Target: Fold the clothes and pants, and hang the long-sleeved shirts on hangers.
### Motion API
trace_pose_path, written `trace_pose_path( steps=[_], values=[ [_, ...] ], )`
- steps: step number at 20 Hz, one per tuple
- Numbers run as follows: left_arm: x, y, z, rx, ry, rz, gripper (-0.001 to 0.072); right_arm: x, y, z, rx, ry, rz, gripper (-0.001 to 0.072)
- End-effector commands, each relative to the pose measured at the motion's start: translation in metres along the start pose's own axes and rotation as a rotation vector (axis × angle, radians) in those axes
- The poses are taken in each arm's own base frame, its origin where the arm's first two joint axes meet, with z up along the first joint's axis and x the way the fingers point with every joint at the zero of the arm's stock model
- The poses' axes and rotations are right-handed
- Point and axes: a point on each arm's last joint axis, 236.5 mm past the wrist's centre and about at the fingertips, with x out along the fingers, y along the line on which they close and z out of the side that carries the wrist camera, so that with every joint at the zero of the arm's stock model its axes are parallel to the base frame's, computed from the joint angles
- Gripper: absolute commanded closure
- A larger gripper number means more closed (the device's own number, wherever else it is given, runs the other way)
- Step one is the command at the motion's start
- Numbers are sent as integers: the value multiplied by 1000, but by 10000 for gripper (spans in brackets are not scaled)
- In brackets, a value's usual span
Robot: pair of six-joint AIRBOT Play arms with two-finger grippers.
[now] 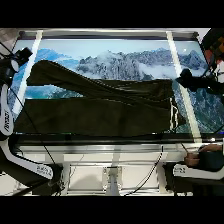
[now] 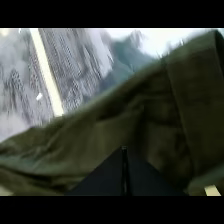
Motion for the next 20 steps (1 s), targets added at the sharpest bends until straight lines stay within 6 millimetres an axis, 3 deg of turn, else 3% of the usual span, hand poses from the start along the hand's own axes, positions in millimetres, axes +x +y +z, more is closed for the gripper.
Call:
trace_pose_path(
  steps=[1, 2, 3, 5, 13, 16, 20],
  values=[
    [-22, -4, -51, 41, 282, -119, 703, -1, -24, -26, 149, 231, 172, 473],
    [-32, -27, -58, -6, 334, -268, 702, 9, -37, -22, 167, 228, 157, 261],
    [-45, -50, -55, -46, 350, -413, 701, 20, -49, -16, 173, 217, 135, 222],
    [-66, -78, -37, -156, 332, -599, 700, 40, -63, -3, 169, 194, 110, 221],
    [-76, -88, -38, -192, 362, -658, 686, 87, -60, 53, 26, 143, 84, 220],
    [-76, -88, -38, -192, 363, -658, 686, 100, -55, 54, 7, 174, 97, 221],
    [-76, -88, -38, -192, 363, -658, 686, 109, -70, 49, 8, 200, 33, 221]
  ],
)
